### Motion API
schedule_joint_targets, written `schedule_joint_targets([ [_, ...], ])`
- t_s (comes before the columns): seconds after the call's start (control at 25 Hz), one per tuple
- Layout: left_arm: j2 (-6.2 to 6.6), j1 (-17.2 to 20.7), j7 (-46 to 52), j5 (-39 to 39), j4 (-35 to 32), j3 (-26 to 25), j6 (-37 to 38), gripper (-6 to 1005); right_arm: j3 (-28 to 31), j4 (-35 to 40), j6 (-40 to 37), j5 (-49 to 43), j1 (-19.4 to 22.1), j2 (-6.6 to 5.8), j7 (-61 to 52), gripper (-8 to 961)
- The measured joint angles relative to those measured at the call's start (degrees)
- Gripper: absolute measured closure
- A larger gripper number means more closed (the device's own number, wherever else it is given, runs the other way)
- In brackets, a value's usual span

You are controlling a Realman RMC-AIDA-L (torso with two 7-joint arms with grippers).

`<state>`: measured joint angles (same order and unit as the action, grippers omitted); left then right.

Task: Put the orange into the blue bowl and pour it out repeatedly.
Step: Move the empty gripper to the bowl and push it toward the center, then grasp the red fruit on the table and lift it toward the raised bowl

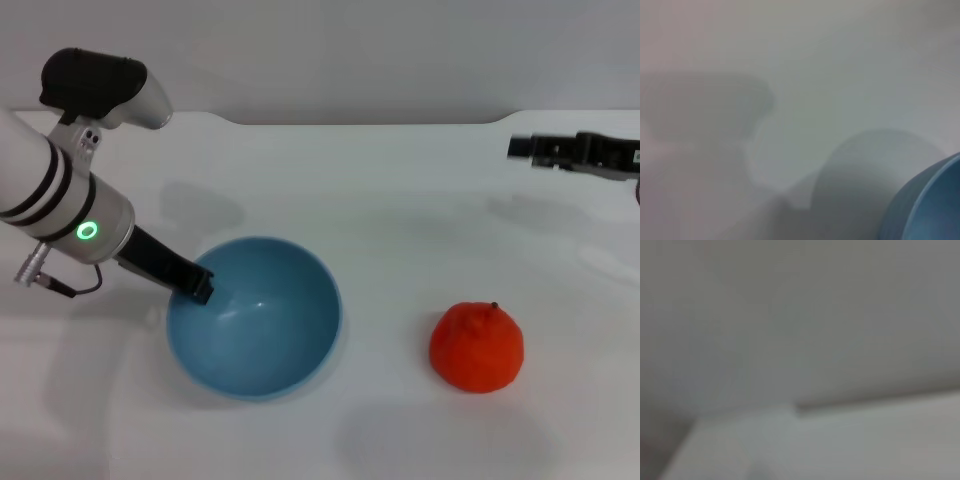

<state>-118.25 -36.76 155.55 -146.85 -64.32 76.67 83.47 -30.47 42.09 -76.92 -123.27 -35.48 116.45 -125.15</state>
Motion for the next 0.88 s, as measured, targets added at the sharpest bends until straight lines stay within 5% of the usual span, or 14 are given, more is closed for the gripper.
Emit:
schedule_joint_targets([
  [0.16, -0.10, -0.2, -0.1, 0.1, -0.3, 0.6, -1.4, 1000, -3.4, 12.3, -12.7, -13.3, -3.9, -0.43, -9.0, 385],
  [0.36, -0.12, -0.2, -0.2, 0.1, -0.5, 0.6, -1.5, 1000, -7.3, 14.6, -24.2, -23.3, -9.4, -1.31, -12.3, 385],
  [0.88, -0.04, -0.2, -0.8, -0.1, -2.0, 0.8, -1.5, 1000, -25.4, 11.1, -21.2, -27.4, -10.7, 2.17, -15.9, 385],
])
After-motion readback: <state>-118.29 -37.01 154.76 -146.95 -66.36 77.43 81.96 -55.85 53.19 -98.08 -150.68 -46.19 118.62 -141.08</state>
